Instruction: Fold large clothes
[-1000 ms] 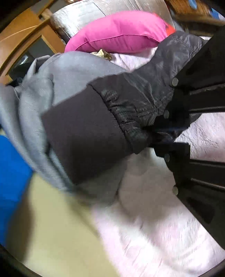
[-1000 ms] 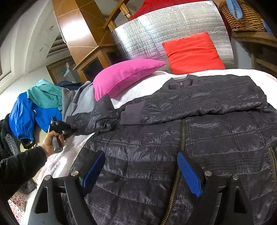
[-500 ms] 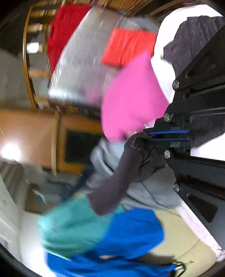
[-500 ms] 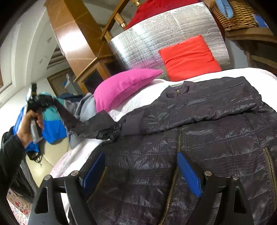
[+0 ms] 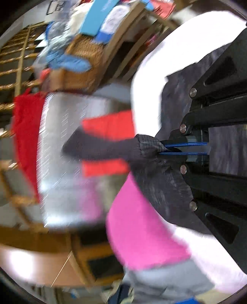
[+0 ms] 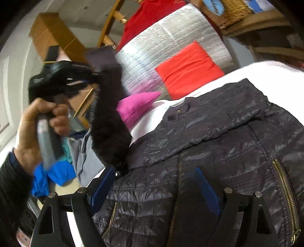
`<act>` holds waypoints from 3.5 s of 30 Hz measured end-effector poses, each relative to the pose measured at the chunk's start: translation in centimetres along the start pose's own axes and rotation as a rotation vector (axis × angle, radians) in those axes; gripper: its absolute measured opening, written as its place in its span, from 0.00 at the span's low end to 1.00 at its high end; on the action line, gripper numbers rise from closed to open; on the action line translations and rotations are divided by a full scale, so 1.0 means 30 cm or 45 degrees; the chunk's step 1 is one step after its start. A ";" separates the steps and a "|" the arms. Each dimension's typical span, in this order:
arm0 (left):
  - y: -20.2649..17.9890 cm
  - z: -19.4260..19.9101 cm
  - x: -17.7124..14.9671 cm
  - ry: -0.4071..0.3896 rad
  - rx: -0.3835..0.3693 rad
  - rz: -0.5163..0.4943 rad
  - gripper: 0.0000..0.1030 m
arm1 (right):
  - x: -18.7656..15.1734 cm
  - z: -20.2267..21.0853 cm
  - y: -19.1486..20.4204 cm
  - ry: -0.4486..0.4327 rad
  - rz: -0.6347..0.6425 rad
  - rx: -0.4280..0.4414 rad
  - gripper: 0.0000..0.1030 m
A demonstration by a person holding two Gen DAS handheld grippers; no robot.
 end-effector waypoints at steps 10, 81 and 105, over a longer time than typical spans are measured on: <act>0.064 -0.059 -0.357 0.245 0.046 0.242 0.58 | 0.025 0.007 -0.119 -0.010 -0.223 -0.055 0.85; 0.447 0.125 -0.838 0.089 0.332 0.928 0.61 | 0.274 -0.312 -0.505 0.340 0.155 -0.618 0.64; 0.539 0.165 -0.681 0.022 0.426 0.794 0.61 | 0.213 -0.511 -0.415 0.482 0.328 -0.515 0.80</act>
Point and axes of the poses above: each gripper's, at about its wrist camera, not at the fingertips, and z roughly against the way its jaws point, y to its left, x to its top, the point moved 9 cm from there along -z, roughly the way its jaws point, and after that the axes turned 8 degrees about -y, right-handed, at the moved point
